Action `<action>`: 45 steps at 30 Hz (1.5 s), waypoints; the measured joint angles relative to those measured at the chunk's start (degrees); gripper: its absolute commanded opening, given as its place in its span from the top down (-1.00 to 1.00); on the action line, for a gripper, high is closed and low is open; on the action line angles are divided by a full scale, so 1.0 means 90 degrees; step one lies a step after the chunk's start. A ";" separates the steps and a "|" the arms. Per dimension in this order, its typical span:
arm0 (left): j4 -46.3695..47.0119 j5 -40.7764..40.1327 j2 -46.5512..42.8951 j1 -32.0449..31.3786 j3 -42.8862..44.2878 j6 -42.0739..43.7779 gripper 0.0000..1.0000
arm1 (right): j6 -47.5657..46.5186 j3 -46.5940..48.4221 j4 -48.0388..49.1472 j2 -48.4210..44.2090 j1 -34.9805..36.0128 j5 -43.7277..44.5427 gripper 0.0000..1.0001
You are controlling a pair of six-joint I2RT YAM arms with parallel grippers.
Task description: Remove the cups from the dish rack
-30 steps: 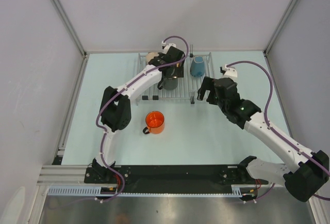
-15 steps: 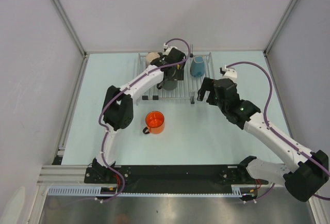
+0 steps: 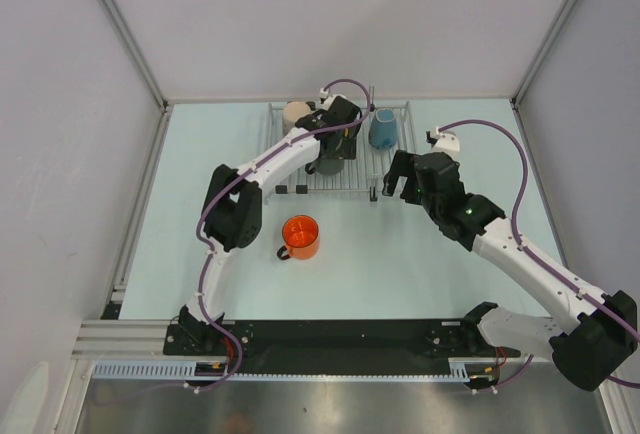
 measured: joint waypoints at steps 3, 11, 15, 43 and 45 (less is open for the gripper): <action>0.0005 0.0034 0.0000 0.0002 0.0000 0.0024 0.99 | 0.0000 0.0000 0.0000 0.0000 0.0000 -0.0002 -0.99; 0.0185 0.0080 -0.0080 0.0000 -0.0160 0.0134 0.99 | 0.0000 -0.0012 0.0000 0.0000 0.0000 -0.0002 -0.99; 0.0308 0.0083 -0.0333 -0.0024 -0.0515 0.0185 0.99 | -0.0002 -0.0015 0.0000 -0.0007 0.0000 -0.0002 -1.00; 0.3694 0.3436 -0.6652 0.0097 -0.5931 -0.0461 0.99 | 0.0155 -0.0780 0.0374 -0.1693 -0.0726 -0.1166 -0.98; 0.4311 0.3893 -0.7053 0.0119 -0.6659 -0.0770 0.99 | 0.0289 -0.0996 0.0619 -0.1870 -0.0741 -0.1532 -0.96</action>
